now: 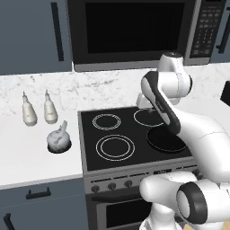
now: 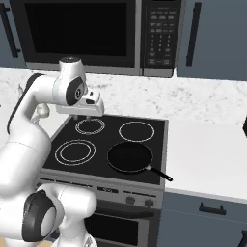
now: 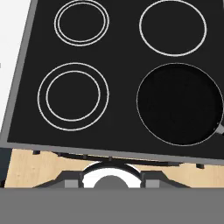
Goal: Pick the kettle from the counter and place it on a stove burner. Then turn the burner on.
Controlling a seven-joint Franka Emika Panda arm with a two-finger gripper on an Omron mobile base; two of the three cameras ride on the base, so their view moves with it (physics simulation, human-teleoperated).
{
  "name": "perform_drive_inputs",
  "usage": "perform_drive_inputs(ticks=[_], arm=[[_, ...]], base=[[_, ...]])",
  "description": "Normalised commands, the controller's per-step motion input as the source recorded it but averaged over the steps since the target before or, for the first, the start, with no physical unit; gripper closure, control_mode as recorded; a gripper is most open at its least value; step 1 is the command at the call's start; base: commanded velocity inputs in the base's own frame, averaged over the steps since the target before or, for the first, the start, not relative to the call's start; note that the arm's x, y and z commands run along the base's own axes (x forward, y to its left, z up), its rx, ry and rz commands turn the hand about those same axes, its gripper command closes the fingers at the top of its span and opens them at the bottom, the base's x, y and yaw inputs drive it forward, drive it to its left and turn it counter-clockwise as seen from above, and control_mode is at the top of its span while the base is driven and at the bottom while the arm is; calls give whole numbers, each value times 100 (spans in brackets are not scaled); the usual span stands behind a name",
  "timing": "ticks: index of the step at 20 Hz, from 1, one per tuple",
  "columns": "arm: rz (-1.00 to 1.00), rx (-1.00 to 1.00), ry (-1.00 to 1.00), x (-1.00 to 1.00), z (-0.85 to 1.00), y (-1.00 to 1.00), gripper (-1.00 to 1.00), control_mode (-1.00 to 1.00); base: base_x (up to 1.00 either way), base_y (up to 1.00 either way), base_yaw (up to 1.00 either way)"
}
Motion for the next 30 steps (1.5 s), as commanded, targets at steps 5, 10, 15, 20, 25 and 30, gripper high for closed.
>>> perform_drive_inputs(ticks=[5,10,15,20,25,30], arm=[[0,0,2,0,0,16,-100,-100],[3,0,0,-13,0,39,-100,-100],[13,-2,0,-4,-11,90,-100,-100],[15,0,-3,18,-32,100,-100,-100],[11,9,-5,42,-35,97,-100,-100],[6,8,6,69,-40,88,-100,-100]], base=[[0,0,0],[0,0,0],[0,0,0],[0,0,0],[0,0,0],[0,0,0]])
